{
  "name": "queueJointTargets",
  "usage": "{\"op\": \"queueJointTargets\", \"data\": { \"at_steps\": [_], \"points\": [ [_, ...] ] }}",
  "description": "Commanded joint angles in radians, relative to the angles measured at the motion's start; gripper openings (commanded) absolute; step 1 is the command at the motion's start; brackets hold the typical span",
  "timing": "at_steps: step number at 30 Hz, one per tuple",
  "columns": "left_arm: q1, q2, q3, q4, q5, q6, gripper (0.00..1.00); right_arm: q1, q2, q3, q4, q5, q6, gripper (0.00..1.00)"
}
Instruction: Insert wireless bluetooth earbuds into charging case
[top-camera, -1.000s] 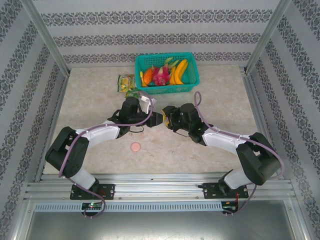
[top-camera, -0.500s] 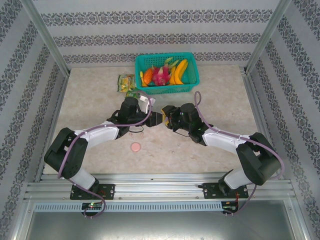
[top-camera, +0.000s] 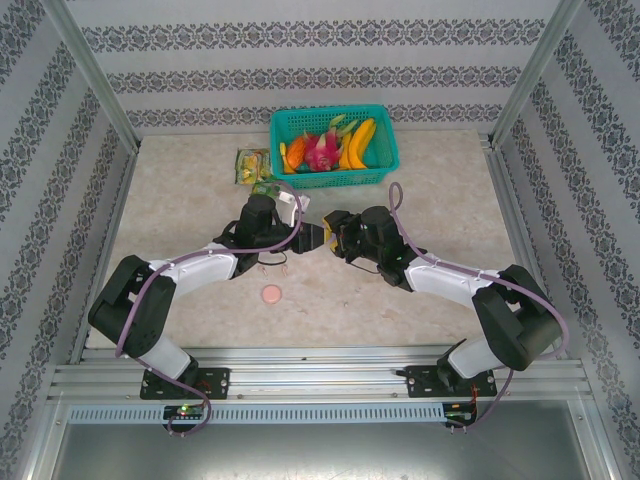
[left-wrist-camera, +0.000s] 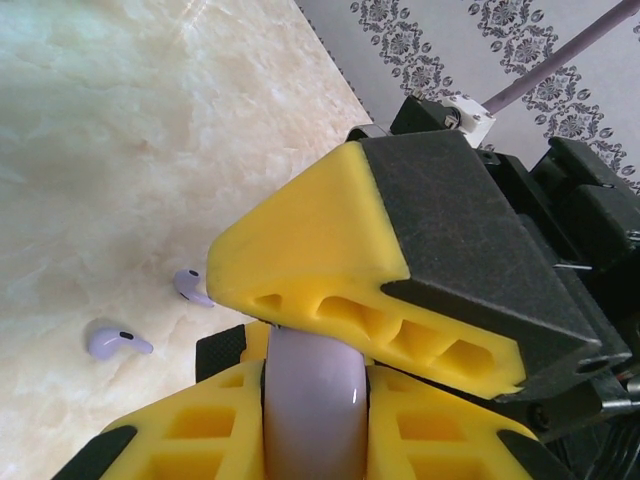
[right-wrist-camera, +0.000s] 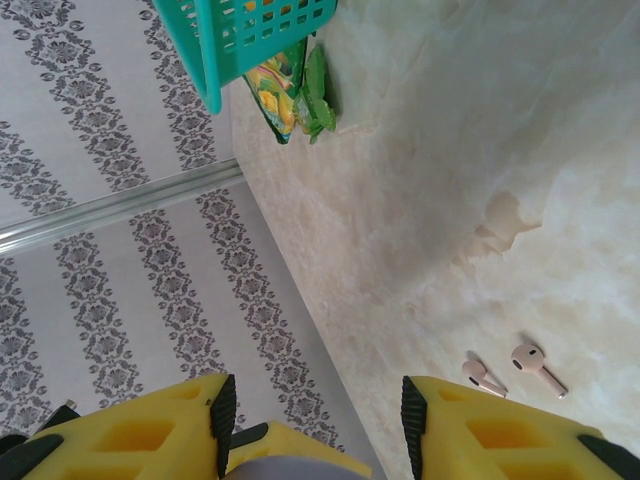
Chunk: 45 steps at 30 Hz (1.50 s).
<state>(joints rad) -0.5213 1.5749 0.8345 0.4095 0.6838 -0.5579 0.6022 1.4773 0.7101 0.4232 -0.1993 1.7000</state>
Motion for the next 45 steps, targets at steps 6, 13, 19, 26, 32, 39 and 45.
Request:
{"op": "queueJointTargets", "data": {
  "at_steps": [6,13,19,26,32,39,45],
  "points": [
    [0.025,-0.048,-0.007,0.076,0.046,-0.011,0.06,-0.136,-0.09,-0.052,-0.052,-0.036,-0.136,0.76],
    [0.064,-0.034,0.009,0.077,0.134,-0.027,0.06,-0.358,-0.336,-0.181,-0.064,-0.306,-0.608,0.77],
    [0.066,-0.003,0.063,0.053,0.205,-0.035,0.06,-0.357,-0.419,-0.213,-0.075,-0.442,-0.835,0.77],
    [0.065,0.01,0.069,0.081,0.213,-0.064,0.06,-0.238,-0.343,-0.153,-0.078,-0.429,-0.905,0.75],
    [0.066,0.008,0.063,0.083,0.215,-0.069,0.05,-0.182,-0.273,-0.113,-0.06,-0.396,-0.912,0.74],
    [0.064,0.004,0.062,0.086,0.222,-0.07,0.05,-0.165,-0.214,-0.069,-0.051,-0.371,-0.908,0.72],
    [0.063,-0.006,0.056,0.092,0.226,-0.076,0.04,-0.165,-0.169,-0.054,-0.05,-0.357,-0.908,0.69]
  ]
}}
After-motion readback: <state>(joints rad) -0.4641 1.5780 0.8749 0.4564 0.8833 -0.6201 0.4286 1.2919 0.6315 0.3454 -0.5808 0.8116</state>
